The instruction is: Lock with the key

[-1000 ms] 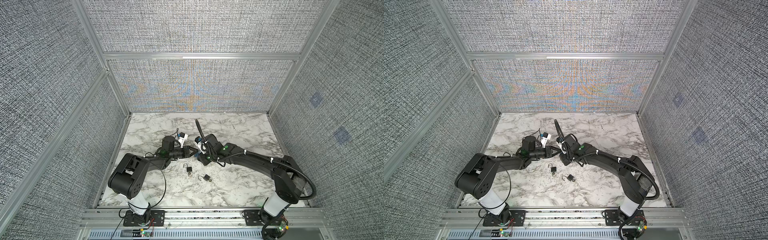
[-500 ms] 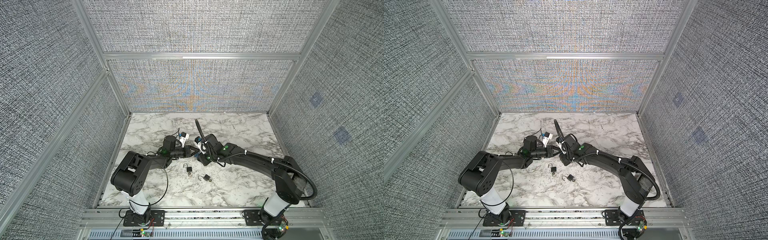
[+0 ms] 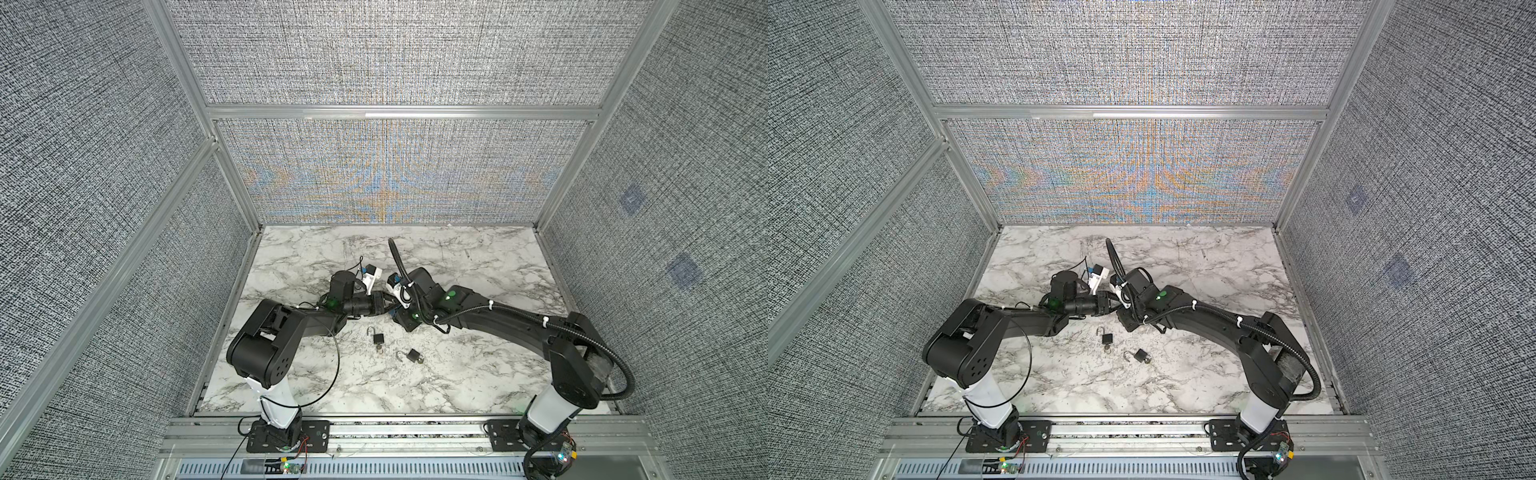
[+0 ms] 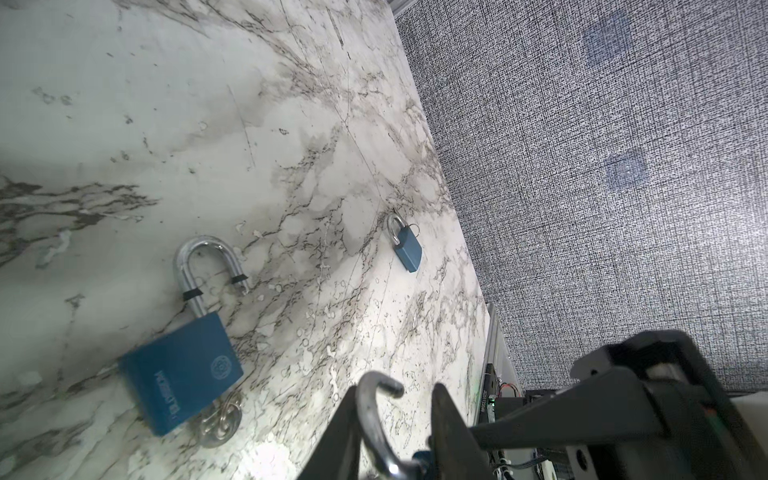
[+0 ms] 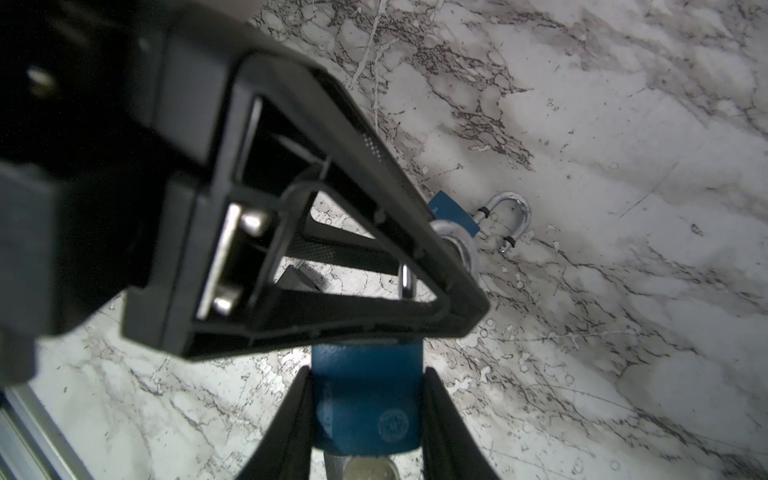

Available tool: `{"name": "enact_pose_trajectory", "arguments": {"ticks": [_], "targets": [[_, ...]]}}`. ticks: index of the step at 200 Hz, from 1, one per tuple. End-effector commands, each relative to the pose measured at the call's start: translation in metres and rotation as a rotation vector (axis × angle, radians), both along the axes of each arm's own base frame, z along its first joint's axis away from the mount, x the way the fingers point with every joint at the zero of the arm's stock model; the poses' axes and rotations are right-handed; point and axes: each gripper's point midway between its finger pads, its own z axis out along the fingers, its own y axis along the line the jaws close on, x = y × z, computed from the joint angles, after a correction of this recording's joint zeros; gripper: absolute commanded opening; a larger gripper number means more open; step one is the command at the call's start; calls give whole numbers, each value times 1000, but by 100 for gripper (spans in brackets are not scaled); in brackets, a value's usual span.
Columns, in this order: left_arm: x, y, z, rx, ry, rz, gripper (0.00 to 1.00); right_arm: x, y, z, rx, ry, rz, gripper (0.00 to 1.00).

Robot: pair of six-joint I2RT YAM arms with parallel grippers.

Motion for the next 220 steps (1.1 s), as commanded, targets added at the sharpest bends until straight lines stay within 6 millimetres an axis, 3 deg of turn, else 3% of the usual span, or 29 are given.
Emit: {"name": "enact_pose_trajectory", "arguments": {"ticks": [1,35,47,69,79,88,125,157,164,185,220], "targets": [[0,-4,7,-25,-27,-23,26,3,5,10,22,-22,6,31],[-1,-7,5,-38,-14,-33,0,1,6,11,31,-21,12,31],[-2,-7,6,-45,-6,-31,0,1,7,10,38,-22,12,32],[-3,-6,8,-50,-7,-21,0,-1,9,9,68,-18,14,58],[-3,-4,10,-47,-8,-11,0,-1,10,11,94,-18,3,76],[-2,-4,15,-47,-19,-2,0,-2,10,13,126,-18,-2,80],[2,1,32,-37,-46,45,0,-2,8,33,316,-22,-32,79],[6,5,49,-34,-56,88,0,2,-7,58,437,-80,-56,79],[6,6,52,-26,-54,100,0,0,-15,49,437,-79,-69,79],[11,10,61,-15,-49,142,0,4,-28,51,496,-128,-98,77],[12,13,75,-27,-38,184,0,2,-33,57,564,-199,-79,74]]}}
